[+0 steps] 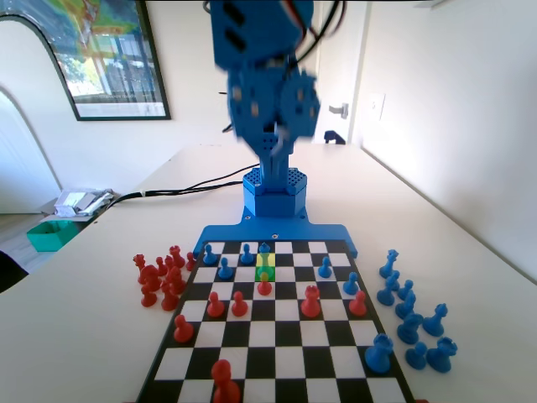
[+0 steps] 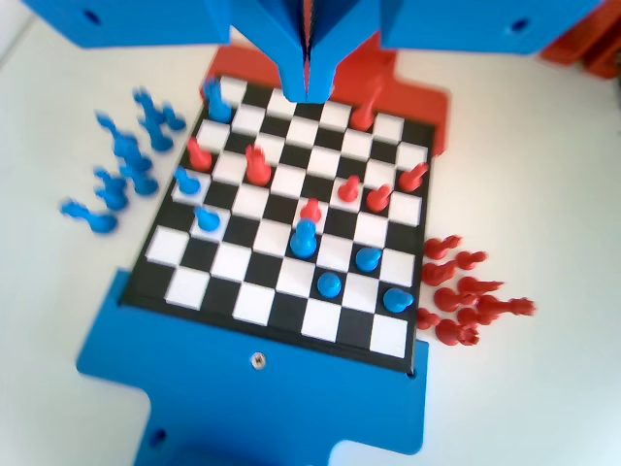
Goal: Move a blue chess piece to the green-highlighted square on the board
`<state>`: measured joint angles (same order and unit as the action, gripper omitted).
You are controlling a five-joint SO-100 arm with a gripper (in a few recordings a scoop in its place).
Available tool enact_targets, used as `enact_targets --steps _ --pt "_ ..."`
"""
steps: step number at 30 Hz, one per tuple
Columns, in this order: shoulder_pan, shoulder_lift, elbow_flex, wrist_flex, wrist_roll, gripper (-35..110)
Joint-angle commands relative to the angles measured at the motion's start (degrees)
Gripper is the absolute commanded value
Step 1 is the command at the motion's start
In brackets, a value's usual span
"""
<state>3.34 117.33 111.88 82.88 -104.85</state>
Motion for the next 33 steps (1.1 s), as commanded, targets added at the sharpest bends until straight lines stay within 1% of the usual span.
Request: enact_targets --steps 1,4,14,18,27,33 --pt "0.4 10.9 -4.3 6.1 1.9 1" --pt "0.5 15.9 -4.0 10.4 1.6 1" --pt "-0.9 35.2 0.4 17.9 0.4 1" --pt "-2.3 41.0 4.5 17.6 1.3 1" --pt "-3.3 48.6 11.9 10.7 3.7 1" --pt "-2.7 51.3 12.7 9.0 4.0 1"
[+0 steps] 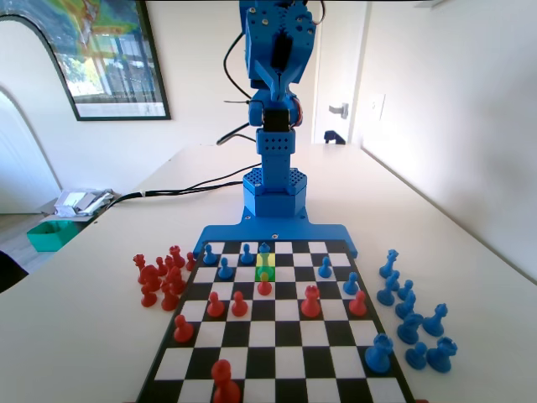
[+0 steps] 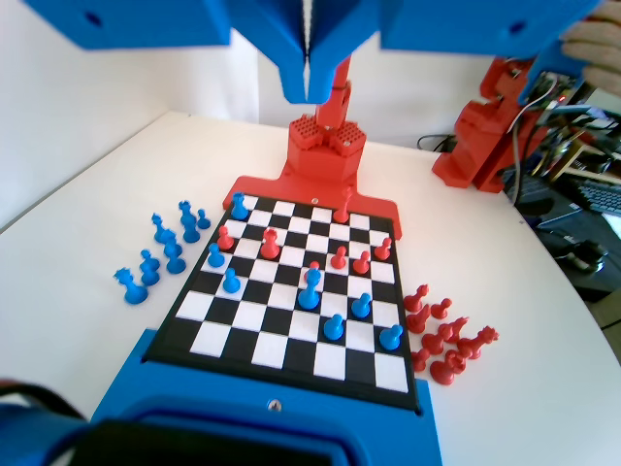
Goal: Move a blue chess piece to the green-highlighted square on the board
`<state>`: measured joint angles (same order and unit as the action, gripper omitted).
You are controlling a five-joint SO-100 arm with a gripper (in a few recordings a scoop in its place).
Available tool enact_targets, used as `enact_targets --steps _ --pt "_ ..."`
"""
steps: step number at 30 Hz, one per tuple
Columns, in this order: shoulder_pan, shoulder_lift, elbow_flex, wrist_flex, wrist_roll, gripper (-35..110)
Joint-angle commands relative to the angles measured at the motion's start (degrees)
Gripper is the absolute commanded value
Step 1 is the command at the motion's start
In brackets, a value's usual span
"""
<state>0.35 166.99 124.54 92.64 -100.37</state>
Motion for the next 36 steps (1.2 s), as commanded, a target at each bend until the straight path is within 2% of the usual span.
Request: enact_targets --steps 1,10,36 --pt "0.5 2.3 0.1 -1.1 -0.4 1" --pt "0.4 8.0 0.4 -2.5 -0.3 1" --pt "0.8 8.0 0.4 -2.5 -0.2 1"
